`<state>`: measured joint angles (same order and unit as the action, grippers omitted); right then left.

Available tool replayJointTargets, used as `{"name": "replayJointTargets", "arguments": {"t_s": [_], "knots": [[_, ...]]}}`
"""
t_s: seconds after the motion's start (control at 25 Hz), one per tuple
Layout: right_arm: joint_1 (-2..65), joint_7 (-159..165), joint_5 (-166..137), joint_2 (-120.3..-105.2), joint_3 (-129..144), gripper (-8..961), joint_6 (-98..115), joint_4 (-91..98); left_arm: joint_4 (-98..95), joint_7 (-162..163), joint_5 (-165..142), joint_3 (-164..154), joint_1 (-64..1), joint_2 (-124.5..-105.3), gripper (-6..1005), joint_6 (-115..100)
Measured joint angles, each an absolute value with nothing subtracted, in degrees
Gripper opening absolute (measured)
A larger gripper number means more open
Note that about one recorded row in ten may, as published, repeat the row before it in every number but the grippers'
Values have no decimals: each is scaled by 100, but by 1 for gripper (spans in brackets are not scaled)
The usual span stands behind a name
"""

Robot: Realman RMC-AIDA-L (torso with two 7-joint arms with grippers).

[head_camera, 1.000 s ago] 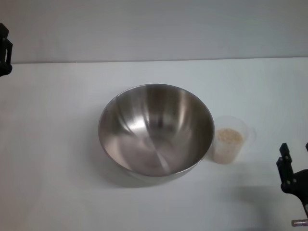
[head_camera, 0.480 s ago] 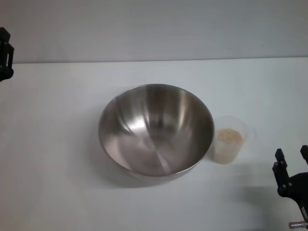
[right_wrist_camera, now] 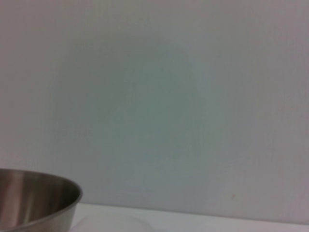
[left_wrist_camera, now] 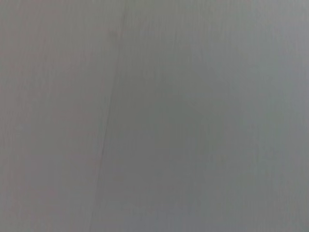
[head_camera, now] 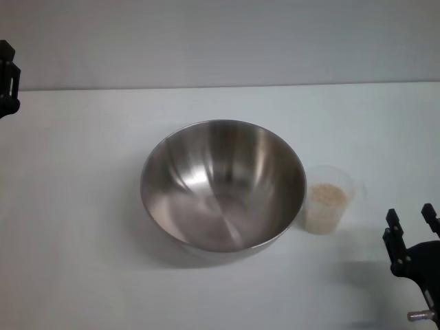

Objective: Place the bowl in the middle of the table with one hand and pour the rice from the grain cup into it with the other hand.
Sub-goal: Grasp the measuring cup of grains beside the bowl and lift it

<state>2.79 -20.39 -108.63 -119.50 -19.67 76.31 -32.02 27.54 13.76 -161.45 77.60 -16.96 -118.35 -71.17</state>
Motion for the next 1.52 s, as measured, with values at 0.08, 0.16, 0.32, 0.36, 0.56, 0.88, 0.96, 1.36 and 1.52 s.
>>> {"name": "replayJointTargets", "arguments": {"t_s": [0.08,0.16,0.32,0.36,0.56,0.88,0.96,1.36,1.52], "knots": [[339,-1974,-10863,-11953,-1964,473,7549,-3167,2752,1368,-16145,7760,-1696,-11839,468,-7131],[391,-1941,-10864,-11954,-1965,472,7475,-3153,2752,1368,-16145,7760,-1696,-11839,468,-7131],[476,-1927,-10863,-11954,-1974,470,7370,-3126,2751,1366,-16145,7760,-1691,-11839,470,-7138],[495,-1924,-10863,-11954,-1982,470,7344,-3123,2751,1366,-16145,7760,-1691,-11839,470,-7138],[576,-1891,-10863,-11953,-2021,467,7219,-3089,2751,1363,-16145,7766,-1687,-11839,472,-7145],[715,-1882,-10863,-11953,-2032,463,7031,-3080,2751,1362,-16145,7782,-1698,-11839,474,-7145],[729,-1879,-10863,-11953,-2032,462,7014,-3079,2750,1362,-16145,7787,-1704,-11839,475,-7145],[826,-1863,-10841,-11954,-2058,457,6945,-3023,2751,1362,-16145,7791,-1735,-11831,478,-7146],[911,-1817,-10723,-11958,-2049,454,6930,-3005,2751,1362,-16145,7796,-1752,-11829,480,-7143]]}}
